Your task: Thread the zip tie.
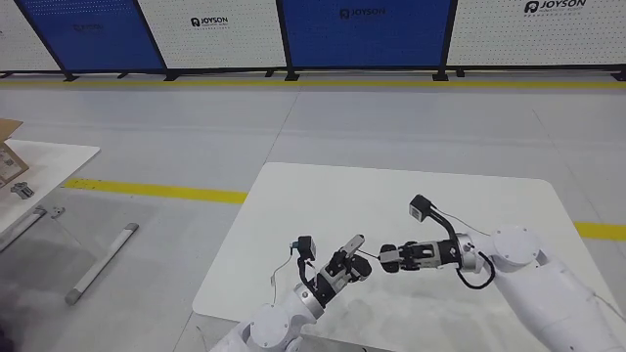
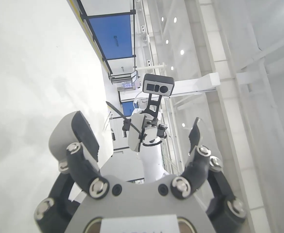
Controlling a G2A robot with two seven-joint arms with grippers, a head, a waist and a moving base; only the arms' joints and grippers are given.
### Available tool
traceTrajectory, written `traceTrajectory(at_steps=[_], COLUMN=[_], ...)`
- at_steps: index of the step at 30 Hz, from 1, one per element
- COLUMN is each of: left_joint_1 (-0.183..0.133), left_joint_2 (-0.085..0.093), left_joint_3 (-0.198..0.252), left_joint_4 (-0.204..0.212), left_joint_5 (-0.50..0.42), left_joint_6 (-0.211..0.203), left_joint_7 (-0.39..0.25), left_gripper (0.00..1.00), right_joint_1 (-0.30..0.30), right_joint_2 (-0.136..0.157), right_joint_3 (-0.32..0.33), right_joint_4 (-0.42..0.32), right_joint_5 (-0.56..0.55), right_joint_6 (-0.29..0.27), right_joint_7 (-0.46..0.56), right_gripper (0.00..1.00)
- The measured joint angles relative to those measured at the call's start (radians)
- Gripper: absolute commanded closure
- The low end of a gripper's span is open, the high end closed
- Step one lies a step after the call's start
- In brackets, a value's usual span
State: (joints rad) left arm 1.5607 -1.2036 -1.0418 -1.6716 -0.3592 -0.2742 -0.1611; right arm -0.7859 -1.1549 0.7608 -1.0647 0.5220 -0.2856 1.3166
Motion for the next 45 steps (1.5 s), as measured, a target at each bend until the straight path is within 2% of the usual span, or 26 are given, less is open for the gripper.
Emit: traceTrajectory(at_steps=[13,18,23,33,39,43,44,45], left_joint_1=[0.0,-0.008,-0.007,-0.007,-0.022,-0.03,-0.03,-0.03], left_joint_2=[0.0,-0.002,0.0,-0.001,-0.006,-0.005,-0.005,-0.005], left_joint_3=[0.001,-0.007,-0.014,-0.013,-0.012,-0.021,-0.022,-0.023], left_joint_4=[0.0,-0.008,-0.014,-0.014,-0.03,-0.033,-0.034,-0.034], left_joint_5=[0.0,-0.031,-0.03,-0.031,-0.068,-0.047,-0.041,-0.034], left_joint_6=[0.003,0.023,0.011,0.012,0.016,0.019,0.019,0.018], left_joint_7=[0.001,0.009,-0.01,-0.009,-0.001,0.004,0.005,0.008], left_gripper=[0.0,0.0,0.0,0.0,0.0,0.0,0.11,0.18], right_joint_1=[-0.003,-0.014,-0.003,-0.003,-0.003,-0.003,-0.003,-0.003], right_joint_2=[0.0,0.003,-0.001,-0.001,-0.001,-0.001,-0.001,-0.001], right_joint_3=[0.0,0.011,0.009,0.009,0.009,0.009,0.009,0.009], right_joint_4=[-0.004,-0.026,-0.016,-0.016,-0.016,-0.016,-0.016,-0.016], right_joint_5=[-0.001,-0.006,-0.017,-0.016,-0.016,-0.016,-0.016,-0.016], right_joint_6=[-0.001,-0.007,0.025,0.025,0.025,0.025,0.025,0.025], right_joint_7=[-0.004,0.025,0.024,0.024,0.024,0.024,0.024,0.024], right_gripper=[1.0,1.0,1.0,1.0,1.0,1.0,1.0,1.0])
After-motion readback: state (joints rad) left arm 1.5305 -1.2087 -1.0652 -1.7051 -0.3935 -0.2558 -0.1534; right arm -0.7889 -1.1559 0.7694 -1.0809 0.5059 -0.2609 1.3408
